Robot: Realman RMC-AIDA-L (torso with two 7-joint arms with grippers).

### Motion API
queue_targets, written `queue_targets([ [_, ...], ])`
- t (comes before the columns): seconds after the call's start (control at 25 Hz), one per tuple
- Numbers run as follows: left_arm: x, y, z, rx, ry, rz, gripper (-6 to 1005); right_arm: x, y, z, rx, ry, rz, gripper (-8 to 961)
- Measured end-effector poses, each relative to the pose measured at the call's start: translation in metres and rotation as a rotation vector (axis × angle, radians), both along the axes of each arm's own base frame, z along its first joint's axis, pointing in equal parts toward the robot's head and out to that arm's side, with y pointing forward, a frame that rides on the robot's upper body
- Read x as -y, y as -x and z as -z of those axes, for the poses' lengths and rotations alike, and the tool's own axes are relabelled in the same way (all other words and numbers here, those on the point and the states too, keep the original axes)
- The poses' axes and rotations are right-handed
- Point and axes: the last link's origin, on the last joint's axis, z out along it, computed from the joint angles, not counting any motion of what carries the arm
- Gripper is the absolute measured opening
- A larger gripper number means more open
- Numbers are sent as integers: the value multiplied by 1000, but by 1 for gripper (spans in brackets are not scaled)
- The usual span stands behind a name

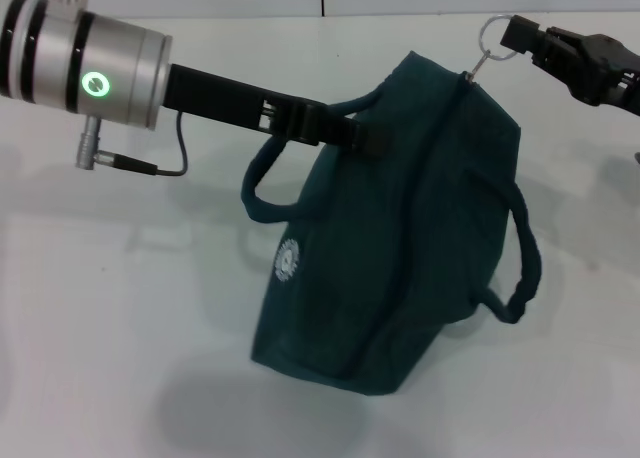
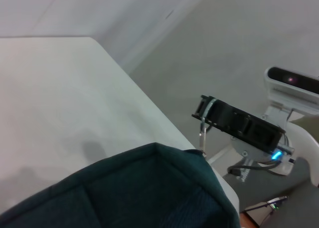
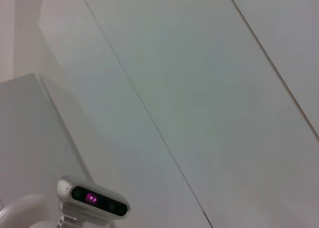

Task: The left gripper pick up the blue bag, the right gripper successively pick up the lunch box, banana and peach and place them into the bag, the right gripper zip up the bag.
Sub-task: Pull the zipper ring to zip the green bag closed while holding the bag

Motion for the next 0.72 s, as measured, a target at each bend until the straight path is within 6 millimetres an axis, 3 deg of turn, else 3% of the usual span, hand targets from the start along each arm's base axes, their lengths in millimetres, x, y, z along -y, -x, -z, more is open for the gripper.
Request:
queue_targets([
  [0.48,10,-5,8,61,15,53,46,2,-22,6,-67,105,157,13],
  [0.72,22,-12,18,87,71,108,46,7,-24,6,-134,217,215,13],
])
